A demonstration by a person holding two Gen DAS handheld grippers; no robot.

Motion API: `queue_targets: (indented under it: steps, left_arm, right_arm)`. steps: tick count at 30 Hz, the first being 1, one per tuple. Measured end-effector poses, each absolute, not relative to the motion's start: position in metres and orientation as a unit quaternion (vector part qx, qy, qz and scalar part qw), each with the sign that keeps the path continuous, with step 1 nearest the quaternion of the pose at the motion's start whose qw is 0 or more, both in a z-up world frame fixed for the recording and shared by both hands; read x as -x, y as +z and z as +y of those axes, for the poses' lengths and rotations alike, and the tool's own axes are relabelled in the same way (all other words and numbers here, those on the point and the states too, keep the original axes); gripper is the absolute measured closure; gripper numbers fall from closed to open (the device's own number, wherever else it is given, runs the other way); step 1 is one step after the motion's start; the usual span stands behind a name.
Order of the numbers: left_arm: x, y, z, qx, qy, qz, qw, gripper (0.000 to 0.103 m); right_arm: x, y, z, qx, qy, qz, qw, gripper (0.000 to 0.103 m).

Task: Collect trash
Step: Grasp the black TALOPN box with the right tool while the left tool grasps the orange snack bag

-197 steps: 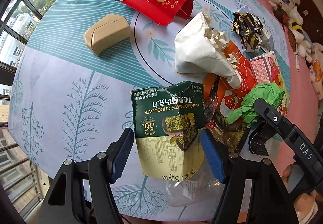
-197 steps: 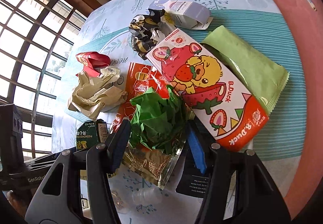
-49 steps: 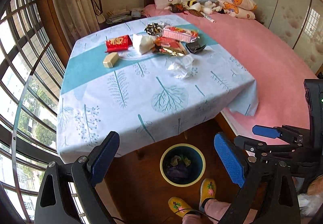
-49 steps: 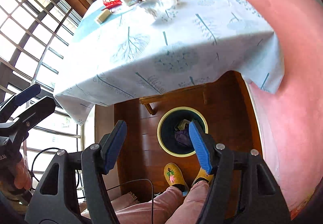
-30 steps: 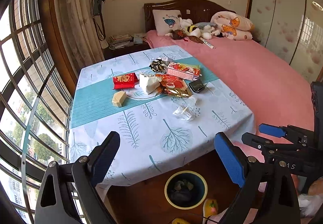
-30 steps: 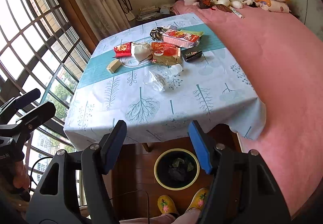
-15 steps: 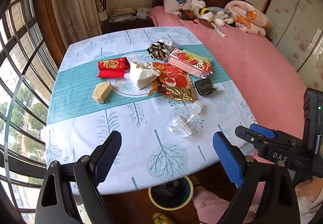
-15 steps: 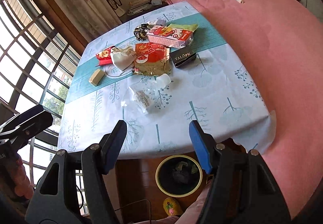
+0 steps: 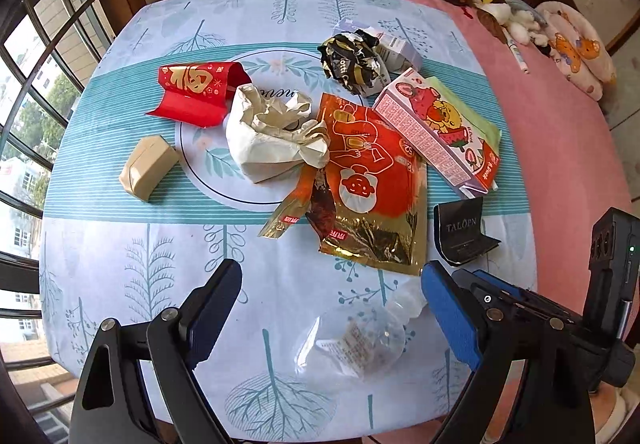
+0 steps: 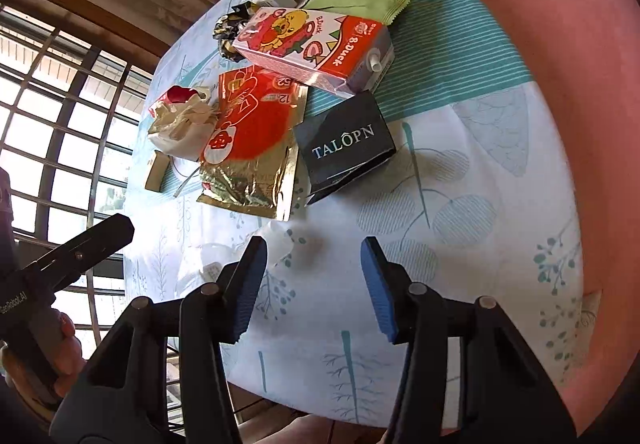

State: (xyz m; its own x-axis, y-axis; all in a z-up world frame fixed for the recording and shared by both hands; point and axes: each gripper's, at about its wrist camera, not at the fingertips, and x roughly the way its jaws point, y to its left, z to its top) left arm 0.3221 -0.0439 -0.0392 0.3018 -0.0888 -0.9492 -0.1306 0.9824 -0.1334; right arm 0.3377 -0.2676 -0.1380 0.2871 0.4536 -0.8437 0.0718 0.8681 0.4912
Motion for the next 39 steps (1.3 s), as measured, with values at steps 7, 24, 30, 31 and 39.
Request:
queue_targets:
  steps: [7,24,30,31,39]
  left_arm:
    - [-0.349,-0.067,-0.03,0.131,0.05,0.609,0.781,0.01]
    - [-0.4,-0.119,-0.038,0.143,0.037,0.646,0.749,0.01]
    - [-0.416,-0.13,-0.058,0.14,0.034,0.652,0.744,0.011]
    - [-0.418,-0.131,-0.062,0.136,0.032,0.652,0.745,0.011]
    - [-0.431,-0.127,-0.092,0.144,0.007,0.646,0.749,0.063]
  right_arm:
    - [-0.387,-0.154,-0.277,-0.244,0.14,0.588,0.758,0.075]
    - [-0.401,-0.151,-0.267,-0.176,0.185,0.593,0.764,0.1]
    - [-0.4,-0.154,-0.272,-0.18,0.189,0.595,0.76,0.1]
    - [-0.4,-0.155,-0.273,-0.181,0.189,0.596,0.759,0.1]
    - [-0.398,-0.158,-0.277,-0.188,0.191,0.597,0.756,0.1]
